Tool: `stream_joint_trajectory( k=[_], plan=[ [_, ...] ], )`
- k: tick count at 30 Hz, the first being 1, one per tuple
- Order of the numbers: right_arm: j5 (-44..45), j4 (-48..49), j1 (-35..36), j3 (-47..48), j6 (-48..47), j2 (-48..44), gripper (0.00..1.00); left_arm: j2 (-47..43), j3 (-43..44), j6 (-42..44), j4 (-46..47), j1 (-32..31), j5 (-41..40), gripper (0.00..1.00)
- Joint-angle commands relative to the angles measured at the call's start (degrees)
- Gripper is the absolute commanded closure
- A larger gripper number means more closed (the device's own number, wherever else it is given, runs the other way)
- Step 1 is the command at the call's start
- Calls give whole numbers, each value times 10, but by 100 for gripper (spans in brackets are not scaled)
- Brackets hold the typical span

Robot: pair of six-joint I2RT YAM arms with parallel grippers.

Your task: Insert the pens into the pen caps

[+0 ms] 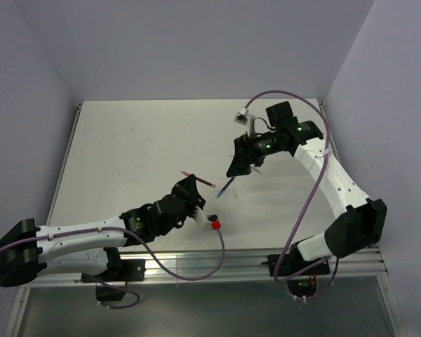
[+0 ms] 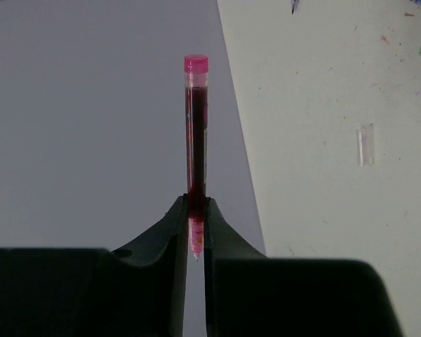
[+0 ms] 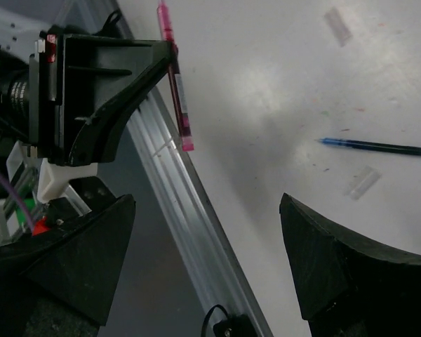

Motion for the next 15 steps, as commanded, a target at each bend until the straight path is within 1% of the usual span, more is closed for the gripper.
stream_joint_trajectory(
  k=[1,3,5,6,8,11,14,15],
  plan=[
    [-16,3,48,-6,-13,23,11,-31,-55,136,148,-21,9,100],
    [-25,4,71,4,-12,42,13,-30,-72,160,165,-33,5,100],
    [-43,3,79,15,-6,55,15,-24,-71,154,169,-38,0,100],
    [-51,3,86,24,-4,68,19,-23,-66,150,169,-38,-2,100],
    [-70,1,90,30,-3,85,21,-14,-60,141,181,-39,-8,100],
    [-75,-5,104,32,-7,100,25,-8,-54,144,197,-39,-8,100],
    [-72,-7,122,29,-12,107,31,-7,-51,141,200,-39,-7,100],
    [-76,-8,126,30,-13,107,35,-5,-50,141,202,-39,-7,100]
  ],
)
